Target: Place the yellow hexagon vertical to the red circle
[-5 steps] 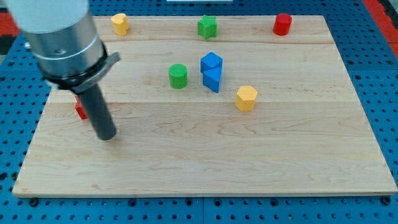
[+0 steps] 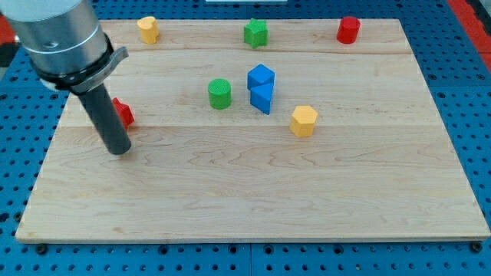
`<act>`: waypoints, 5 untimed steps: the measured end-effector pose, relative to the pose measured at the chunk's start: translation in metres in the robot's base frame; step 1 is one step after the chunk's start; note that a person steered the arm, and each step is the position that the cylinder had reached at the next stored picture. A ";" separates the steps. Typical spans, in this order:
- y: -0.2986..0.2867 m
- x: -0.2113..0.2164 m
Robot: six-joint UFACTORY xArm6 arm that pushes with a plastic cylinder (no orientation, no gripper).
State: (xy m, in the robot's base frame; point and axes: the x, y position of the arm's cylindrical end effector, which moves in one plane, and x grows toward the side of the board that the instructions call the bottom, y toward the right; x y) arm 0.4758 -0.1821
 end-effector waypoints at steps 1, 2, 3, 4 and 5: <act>-0.035 -0.052; -0.042 -0.073; -0.044 -0.073; -0.023 -0.050; 0.049 -0.032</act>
